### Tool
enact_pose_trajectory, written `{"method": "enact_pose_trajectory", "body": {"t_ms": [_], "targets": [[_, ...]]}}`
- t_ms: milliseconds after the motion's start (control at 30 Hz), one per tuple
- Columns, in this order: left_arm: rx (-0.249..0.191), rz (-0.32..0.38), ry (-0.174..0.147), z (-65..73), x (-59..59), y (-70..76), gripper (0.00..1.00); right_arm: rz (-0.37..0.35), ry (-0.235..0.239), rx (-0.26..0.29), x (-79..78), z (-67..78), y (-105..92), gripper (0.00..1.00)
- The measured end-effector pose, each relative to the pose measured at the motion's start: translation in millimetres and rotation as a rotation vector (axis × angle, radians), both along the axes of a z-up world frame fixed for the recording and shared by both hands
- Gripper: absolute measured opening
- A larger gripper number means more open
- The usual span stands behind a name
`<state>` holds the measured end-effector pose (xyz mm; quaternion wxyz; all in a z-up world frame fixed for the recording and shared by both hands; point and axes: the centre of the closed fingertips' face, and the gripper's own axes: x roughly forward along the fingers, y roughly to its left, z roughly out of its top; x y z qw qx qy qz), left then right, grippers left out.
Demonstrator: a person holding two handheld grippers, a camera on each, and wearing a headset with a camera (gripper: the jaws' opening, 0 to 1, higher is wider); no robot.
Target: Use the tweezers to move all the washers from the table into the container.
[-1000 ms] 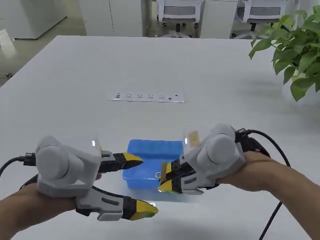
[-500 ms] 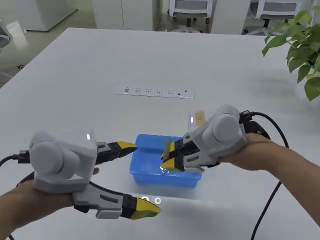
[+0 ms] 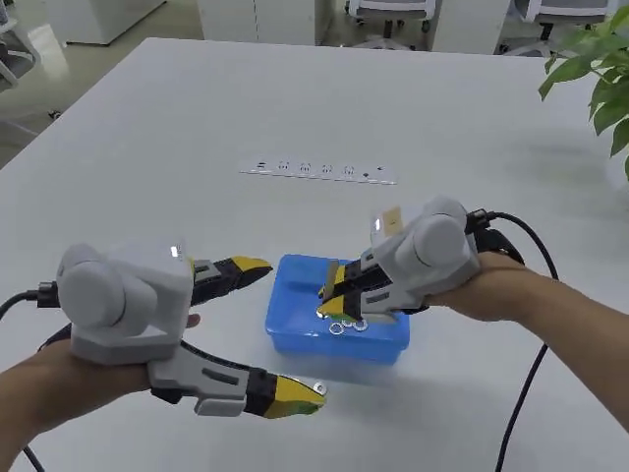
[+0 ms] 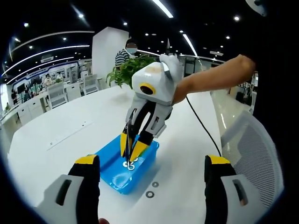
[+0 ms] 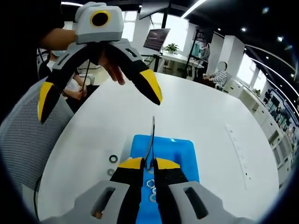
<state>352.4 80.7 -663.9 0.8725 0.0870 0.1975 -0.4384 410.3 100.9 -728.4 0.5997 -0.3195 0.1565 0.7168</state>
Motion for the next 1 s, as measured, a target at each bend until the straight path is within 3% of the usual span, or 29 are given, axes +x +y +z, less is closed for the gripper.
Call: {"method": "enact_pose_trajectory", "body": {"t_ms": [200,333,700,1000], "targets": [[-0.004,-0.001,-0.001,-0.8,7.0,1.3,0.98,0.019,0.017,-0.011,1.5,-11.9,4.5,0.10],[0.000,-0.020,-0.001,-2.3,11.3,1.0,0.91,0.033,0.021,-0.021,1.1,-18.6,6.9,0.10],[0.020,-0.054,0.012,-9.0,28.9,2.5,0.72,0.051,0.043,-0.043,3.2,-34.0,11.0,0.10],[0.050,-0.060,0.017,-17.5,45.9,4.4,0.47,0.058,0.057,-0.057,3.8,-42.9,10.0,0.10]]}}
